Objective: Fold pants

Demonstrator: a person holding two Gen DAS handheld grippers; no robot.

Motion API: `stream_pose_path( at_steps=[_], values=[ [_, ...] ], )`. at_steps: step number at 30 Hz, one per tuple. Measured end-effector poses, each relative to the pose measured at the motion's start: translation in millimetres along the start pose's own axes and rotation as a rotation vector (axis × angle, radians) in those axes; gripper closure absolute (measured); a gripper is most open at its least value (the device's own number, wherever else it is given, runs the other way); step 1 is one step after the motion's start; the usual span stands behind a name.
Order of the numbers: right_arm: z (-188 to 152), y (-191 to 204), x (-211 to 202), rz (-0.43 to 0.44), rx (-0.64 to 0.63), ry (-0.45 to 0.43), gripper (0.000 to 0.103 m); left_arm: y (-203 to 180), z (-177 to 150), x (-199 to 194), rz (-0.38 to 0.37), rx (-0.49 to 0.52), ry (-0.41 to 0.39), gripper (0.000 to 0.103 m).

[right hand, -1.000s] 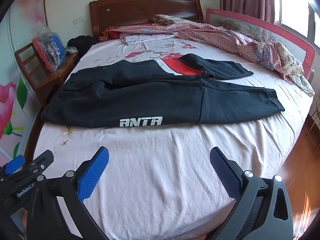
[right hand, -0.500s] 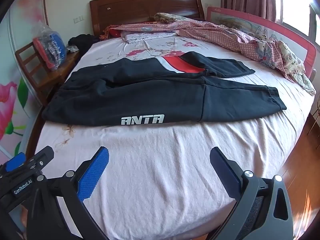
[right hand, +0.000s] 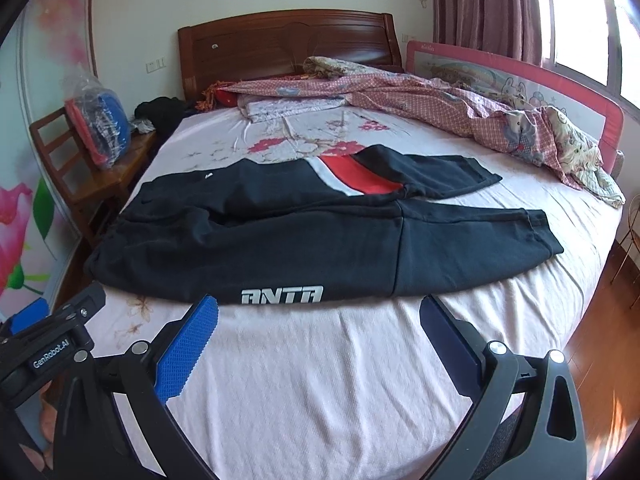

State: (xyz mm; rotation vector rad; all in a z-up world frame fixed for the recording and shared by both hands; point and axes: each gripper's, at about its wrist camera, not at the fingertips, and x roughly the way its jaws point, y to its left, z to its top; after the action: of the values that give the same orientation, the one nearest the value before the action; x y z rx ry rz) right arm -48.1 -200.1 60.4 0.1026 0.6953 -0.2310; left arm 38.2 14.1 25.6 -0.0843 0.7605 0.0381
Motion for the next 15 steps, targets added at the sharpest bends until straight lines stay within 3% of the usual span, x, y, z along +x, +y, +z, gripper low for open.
stream_pose_path(
  at_steps=[15],
  values=[
    [-0.4,-2.0,4.5,0.022,0.007,0.018,0.003,2.3,1.8,6.9,-0.007,-0.011,0.016,0.002]
  ],
)
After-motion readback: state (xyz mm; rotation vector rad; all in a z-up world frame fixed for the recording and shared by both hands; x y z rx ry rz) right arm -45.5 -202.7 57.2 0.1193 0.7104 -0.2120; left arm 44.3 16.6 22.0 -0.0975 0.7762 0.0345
